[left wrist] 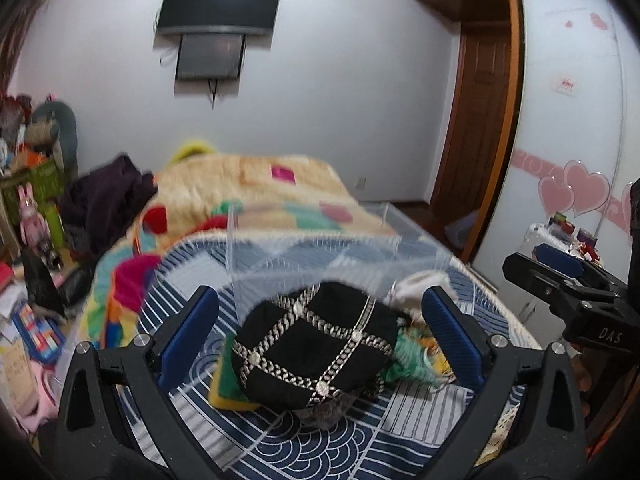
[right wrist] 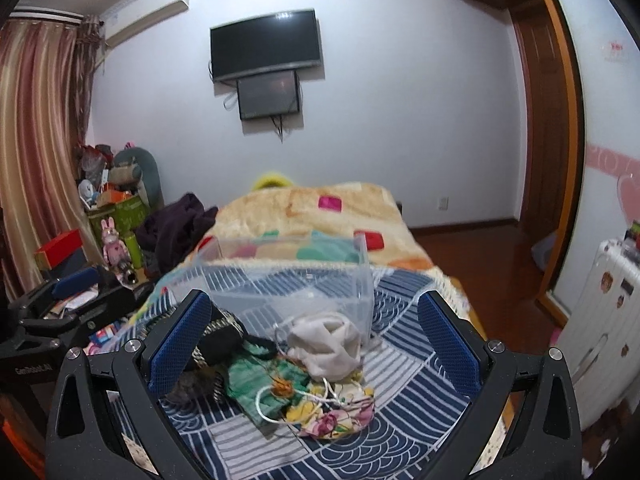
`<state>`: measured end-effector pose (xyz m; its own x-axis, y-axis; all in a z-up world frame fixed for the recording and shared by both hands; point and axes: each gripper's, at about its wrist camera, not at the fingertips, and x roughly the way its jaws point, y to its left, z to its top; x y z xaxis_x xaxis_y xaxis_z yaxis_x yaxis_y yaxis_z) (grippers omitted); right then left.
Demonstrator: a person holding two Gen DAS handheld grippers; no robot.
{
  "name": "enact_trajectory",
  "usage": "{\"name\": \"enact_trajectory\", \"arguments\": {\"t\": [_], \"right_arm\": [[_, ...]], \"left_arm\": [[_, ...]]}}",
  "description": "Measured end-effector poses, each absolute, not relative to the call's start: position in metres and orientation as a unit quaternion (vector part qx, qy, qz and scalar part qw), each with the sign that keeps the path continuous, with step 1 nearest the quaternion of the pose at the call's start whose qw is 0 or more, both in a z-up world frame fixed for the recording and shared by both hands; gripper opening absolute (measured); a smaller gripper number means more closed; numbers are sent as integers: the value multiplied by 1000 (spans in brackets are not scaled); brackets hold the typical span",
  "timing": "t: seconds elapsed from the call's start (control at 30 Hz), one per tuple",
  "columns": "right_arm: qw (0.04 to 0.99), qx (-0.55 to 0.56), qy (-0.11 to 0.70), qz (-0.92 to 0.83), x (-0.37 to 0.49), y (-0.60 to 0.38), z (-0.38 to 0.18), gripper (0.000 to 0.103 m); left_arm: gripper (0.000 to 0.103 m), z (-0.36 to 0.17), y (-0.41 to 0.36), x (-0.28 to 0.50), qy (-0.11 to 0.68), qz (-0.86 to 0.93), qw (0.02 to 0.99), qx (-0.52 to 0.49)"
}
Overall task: Organize soft objects
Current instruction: 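Grasp the black quilted bag with the left tool while the right tool grasps the white cloth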
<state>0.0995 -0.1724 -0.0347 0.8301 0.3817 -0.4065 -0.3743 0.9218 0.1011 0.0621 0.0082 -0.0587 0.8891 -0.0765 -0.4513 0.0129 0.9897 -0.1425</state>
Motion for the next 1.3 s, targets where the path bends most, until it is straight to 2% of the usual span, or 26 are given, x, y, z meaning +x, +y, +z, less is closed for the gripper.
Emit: {"name": "enact_trajectory", "arguments": {"t": [0.23,0.3,0.37,0.4,0.53,0.6,0.7,0.77,0.87,1.03,1.3], "right_arm": [[941,12,270,202,121,-172,-66,83],[936,13,286,203,126,-172,-74,75],[932,17,299,204,129,-172,-81,70],[930,19,305,204,132,-172,-84,66],[921,30,330,205,143,-171,-96,52],[917,33,341,205,147,-169,-101,40],[912,39,353,206,149,-167,-106,30],[913,42,350,205,147,-169,-106,24],[916,42,342,204,145,-173,-103,14],[924,40,324,199,142,-176,-95,12],[939,47,275,199,129,-183,-67,10]], "left_arm": [[103,-85,7,77,263,-16,963,-59],[98,-90,10,83,269,-15,961,-66],[83,-96,16,89,282,-20,956,-79],[81,-100,18,92,289,-21,953,-84],[61,-109,26,98,296,-20,950,-97],[51,-110,26,97,296,-22,950,-97],[37,-112,26,98,298,-28,949,-97],[24,-111,26,96,295,-29,950,-96],[15,-107,25,93,290,-31,952,-91],[10,-94,25,85,272,-38,957,-95],[8,-63,25,68,229,-41,968,-92]]}}
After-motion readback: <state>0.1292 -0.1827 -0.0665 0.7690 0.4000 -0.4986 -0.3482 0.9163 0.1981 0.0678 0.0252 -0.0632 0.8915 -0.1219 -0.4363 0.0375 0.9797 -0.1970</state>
